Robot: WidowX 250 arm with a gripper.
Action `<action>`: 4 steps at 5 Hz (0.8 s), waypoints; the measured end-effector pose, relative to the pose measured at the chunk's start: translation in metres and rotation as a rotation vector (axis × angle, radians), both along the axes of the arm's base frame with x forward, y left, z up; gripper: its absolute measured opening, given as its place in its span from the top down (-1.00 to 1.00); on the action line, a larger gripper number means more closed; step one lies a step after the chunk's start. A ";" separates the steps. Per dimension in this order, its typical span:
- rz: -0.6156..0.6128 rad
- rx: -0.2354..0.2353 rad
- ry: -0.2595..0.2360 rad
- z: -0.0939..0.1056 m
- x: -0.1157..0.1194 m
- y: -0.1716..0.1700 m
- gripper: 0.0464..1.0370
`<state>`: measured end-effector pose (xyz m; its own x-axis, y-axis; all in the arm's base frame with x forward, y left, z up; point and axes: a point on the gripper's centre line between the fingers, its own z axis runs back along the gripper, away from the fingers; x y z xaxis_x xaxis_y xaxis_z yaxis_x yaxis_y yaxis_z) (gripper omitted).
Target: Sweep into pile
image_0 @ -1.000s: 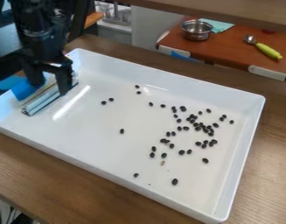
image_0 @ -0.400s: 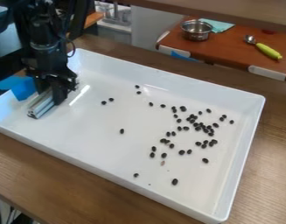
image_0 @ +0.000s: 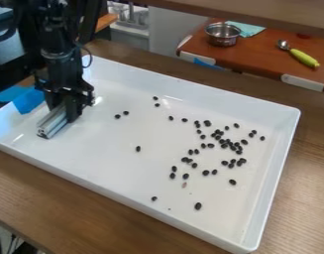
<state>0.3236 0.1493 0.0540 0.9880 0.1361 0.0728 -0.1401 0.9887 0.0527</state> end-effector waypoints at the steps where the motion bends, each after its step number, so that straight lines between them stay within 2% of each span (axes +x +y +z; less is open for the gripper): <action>1: 0.009 -0.020 0.027 0.001 0.003 -0.014 0.32; 2: 0.033 -0.012 0.023 0.000 0.018 -0.022 0.32; 4: 0.047 -0.018 0.036 0.000 0.029 -0.046 0.32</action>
<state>0.3527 0.1032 0.0536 0.9824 0.1836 0.0339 -0.1849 0.9819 0.0405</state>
